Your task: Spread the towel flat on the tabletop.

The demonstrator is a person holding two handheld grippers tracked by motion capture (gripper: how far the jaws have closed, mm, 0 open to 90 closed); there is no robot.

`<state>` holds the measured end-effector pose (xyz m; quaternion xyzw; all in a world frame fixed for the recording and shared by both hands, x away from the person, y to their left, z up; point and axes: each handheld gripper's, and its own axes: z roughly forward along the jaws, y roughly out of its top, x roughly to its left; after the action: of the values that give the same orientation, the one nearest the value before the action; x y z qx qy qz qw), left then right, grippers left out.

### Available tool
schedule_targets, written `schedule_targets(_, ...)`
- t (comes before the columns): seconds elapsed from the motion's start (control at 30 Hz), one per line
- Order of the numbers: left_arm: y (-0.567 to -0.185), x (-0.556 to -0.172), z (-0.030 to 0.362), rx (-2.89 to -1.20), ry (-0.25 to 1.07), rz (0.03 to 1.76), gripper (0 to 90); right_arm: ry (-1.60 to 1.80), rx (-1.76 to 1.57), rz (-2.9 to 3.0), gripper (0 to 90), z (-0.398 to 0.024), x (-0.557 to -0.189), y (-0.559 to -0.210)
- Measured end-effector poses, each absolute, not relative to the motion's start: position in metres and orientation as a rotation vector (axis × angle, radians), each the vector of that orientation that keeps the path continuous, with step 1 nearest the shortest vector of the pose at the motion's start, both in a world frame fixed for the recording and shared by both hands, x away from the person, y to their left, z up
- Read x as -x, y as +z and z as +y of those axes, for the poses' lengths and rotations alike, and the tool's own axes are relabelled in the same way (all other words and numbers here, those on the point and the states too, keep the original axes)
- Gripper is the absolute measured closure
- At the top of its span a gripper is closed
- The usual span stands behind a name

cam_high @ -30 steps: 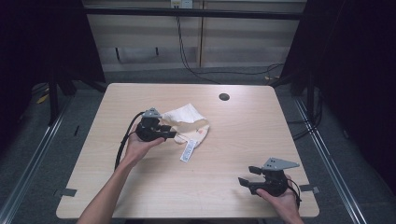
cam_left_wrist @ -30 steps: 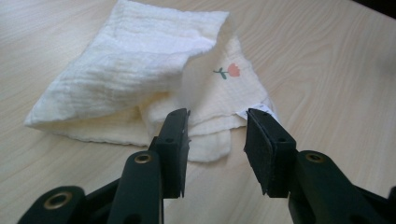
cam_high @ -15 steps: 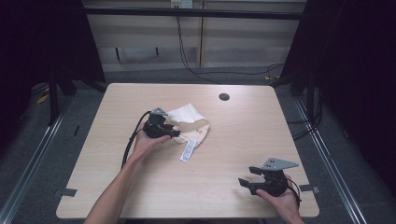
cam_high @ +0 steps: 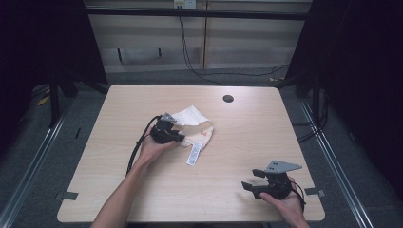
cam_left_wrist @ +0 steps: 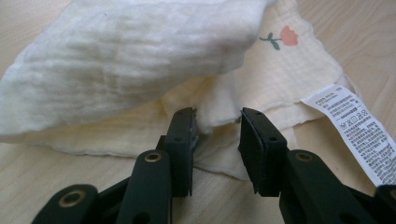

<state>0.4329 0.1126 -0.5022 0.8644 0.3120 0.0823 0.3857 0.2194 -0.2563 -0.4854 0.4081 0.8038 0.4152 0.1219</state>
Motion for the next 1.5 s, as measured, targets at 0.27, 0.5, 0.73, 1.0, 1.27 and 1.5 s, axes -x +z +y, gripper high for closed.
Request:
schedule_targets(0.27, -0.504, -0.426, 0.115, -2.198, 0.262, 0.796, 80.3, 1.208, -1.185, 2.360, 30.9, -0.254, -0.221, -0.487)
schedule_targets(0.5, -0.504, -0.418, 0.117, -2.201, 0.240, 0.784, 83.6, 1.201, -1.193, 2.366, 29.9, -0.252, -0.221, -0.487)
schedule_targets(0.73, -0.506, -0.405, 0.117, -2.171, 0.221, 0.797, 84.7, 1.195, -1.215, 2.361, 26.1, -0.251, -0.222, -0.488)
schedule_targets(1.0, -0.503, -0.392, 0.116, -2.199, 0.183, 0.754, 85.2, 1.188, -1.209, 2.362, 26.1, -0.251, -0.222, -0.488)
schedule_targets(1.27, -0.502, -0.372, 0.114, -2.233, 0.158, 0.680, 85.8, 1.179, -1.210, 2.370, 26.1, -0.251, -0.223, -0.488)
schedule_targets(1.5, -0.500, -0.353, 0.105, -2.269, 0.166, 0.609, 85.9, 1.173, -1.203, 2.373, 26.2, -0.250, -0.224, -0.489)
